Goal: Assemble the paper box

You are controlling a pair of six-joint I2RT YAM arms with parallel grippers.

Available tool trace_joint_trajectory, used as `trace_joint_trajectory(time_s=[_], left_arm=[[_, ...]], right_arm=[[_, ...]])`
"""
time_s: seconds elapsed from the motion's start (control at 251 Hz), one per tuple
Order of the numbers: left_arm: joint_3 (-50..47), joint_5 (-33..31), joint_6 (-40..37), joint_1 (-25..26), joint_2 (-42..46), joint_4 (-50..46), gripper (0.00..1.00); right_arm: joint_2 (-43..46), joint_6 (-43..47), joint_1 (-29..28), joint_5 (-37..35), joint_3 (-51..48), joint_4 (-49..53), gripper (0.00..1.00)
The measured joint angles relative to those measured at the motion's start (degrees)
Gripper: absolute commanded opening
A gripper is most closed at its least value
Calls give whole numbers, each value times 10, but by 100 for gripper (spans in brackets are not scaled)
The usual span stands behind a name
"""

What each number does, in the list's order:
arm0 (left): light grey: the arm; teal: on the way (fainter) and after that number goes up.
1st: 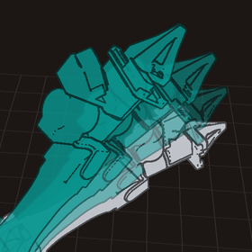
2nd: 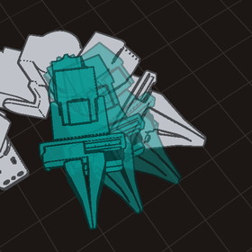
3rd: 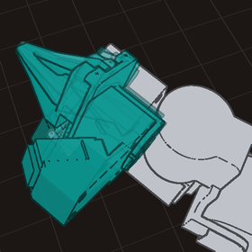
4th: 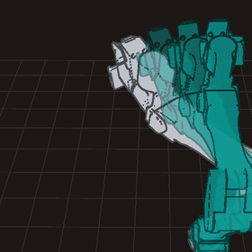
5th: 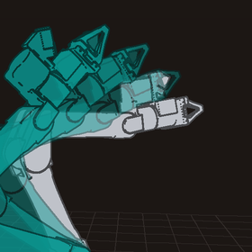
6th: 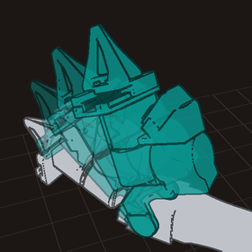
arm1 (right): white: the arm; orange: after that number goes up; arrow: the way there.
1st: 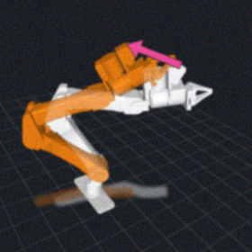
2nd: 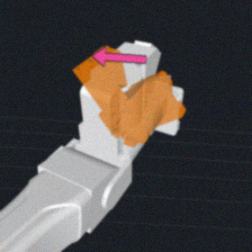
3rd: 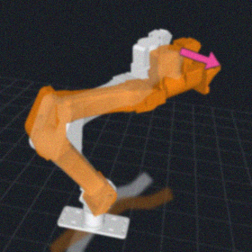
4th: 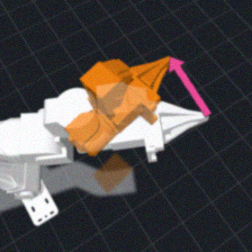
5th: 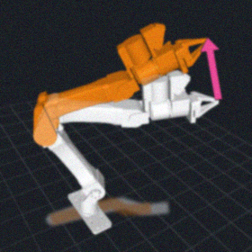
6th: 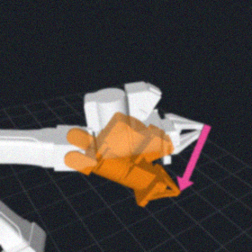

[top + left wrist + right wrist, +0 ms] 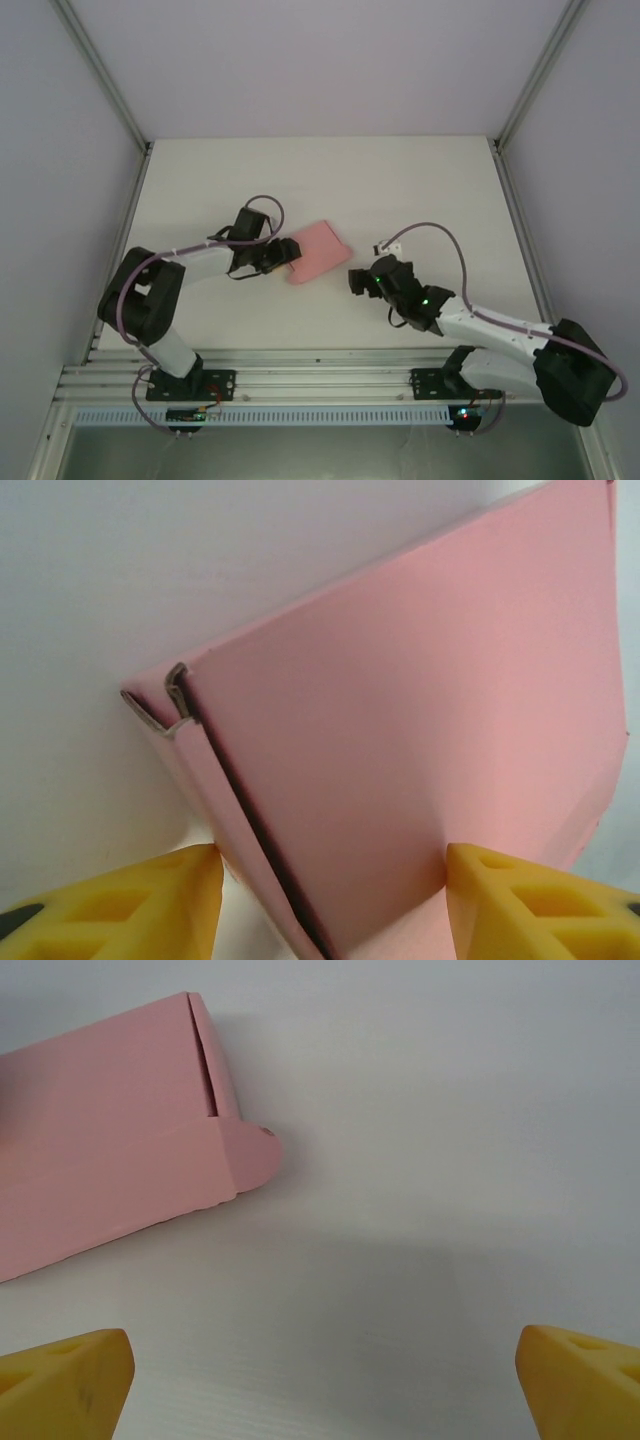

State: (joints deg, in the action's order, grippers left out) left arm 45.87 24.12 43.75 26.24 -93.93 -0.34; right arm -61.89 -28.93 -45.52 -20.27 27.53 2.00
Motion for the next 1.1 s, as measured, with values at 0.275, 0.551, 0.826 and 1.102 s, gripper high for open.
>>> trace_joint_trajectory(time_s=[0.275, 0.551, 0.826, 1.102], left_arm=[[-19, 64, -22, -11, -26, 91, 27], [-85, 164, 47, -54, -60, 265, 25], [-119, 214, 93, -75, -86, 375, 24], [-120, 231, 93, -80, -99, 396, 23]], right_arm=[[11, -7, 165, 220, 62, 42, 100], [-89, -45, 270, 458, 125, 34, 100], [-251, -52, 282, 580, 193, 19, 100], [-363, -52, 279, 645, 264, -5, 100]])
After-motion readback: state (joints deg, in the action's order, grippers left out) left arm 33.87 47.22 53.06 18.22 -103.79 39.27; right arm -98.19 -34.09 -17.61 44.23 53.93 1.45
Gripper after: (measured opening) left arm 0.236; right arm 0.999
